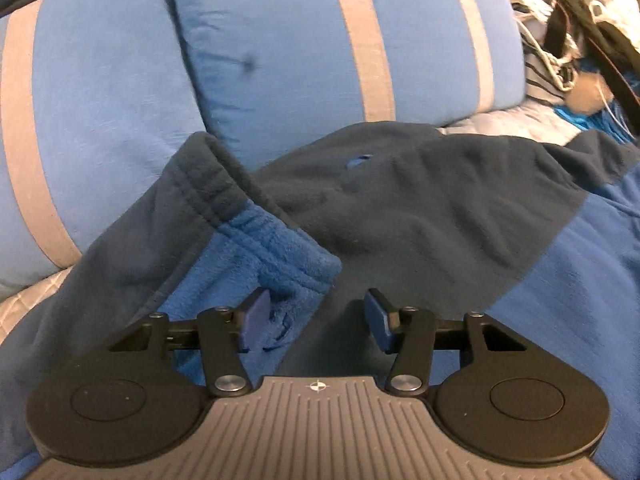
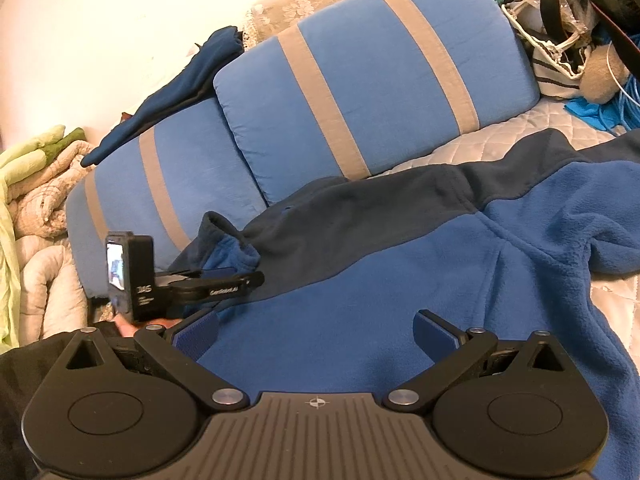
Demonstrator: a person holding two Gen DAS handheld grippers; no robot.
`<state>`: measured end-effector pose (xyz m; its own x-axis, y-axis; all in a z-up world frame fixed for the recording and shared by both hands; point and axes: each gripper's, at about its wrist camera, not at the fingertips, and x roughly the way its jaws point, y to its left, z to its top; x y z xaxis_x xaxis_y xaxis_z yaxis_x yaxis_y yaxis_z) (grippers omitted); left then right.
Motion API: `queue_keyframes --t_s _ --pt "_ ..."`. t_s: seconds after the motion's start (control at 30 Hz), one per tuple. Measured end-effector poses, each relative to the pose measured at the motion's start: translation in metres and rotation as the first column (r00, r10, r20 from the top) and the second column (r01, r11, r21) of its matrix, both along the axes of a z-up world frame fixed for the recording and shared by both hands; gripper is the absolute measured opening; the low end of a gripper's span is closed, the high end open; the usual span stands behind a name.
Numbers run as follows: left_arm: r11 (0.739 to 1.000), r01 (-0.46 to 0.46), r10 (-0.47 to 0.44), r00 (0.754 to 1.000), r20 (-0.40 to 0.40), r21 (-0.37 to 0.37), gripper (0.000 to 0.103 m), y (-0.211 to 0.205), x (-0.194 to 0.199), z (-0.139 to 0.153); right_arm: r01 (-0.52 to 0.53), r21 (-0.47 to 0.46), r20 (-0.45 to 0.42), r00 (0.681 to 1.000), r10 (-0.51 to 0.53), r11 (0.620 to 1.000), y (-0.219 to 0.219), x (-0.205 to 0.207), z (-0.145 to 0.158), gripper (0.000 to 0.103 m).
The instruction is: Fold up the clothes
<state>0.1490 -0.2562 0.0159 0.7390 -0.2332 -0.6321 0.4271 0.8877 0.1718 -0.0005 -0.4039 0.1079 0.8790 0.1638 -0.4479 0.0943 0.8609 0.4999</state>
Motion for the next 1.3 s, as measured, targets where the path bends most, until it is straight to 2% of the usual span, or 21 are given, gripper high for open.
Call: queue_keyframes --t_s 0.13,0.23,0.37,0.53,0.7,1.0,1.3 --pt "0.999 -0.013 0.011 0.999 0.044 0.045 0.051 -0.005 -0.003 -0.007 -0.004 0.006 -0.003 1.0 0.004 1.0 0.0 0.001 0.0 0.103" --pt "0.996 -0.046 0.04 0.996 0.077 0.079 0.03 -0.007 -0.007 -0.007 -0.002 0.013 -0.002 1.0 0.002 1.0 -0.001 0.0 -0.001 0.103" --pt "0.997 -0.054 0.049 0.995 0.086 0.057 0.02 0.0 -0.013 0.003 -0.001 0.011 0.0 1.0 0.001 1.0 0.0 0.001 0.0 0.103" --pt "0.996 -0.043 0.032 0.99 0.138 0.079 0.018 0.005 -0.035 0.026 0.004 -0.001 -0.003 1.0 -0.004 1.0 0.002 0.002 0.0 0.103" --pt "0.995 -0.063 0.045 0.977 0.208 0.082 0.017 0.026 -0.063 0.067 0.003 -0.025 -0.013 1.0 -0.003 1.0 0.006 0.003 0.0 0.103" --pt "0.972 -0.185 0.127 0.93 0.344 0.142 0.017 0.085 -0.109 0.131 -0.003 -0.058 -0.016 1.0 0.002 0.998 0.01 0.003 0.002 0.103" --pt "0.919 -0.373 0.287 0.856 0.43 0.13 0.017 0.168 -0.168 0.181 -0.009 -0.054 -0.018 1.0 0.008 0.999 0.008 0.001 0.003 0.103"
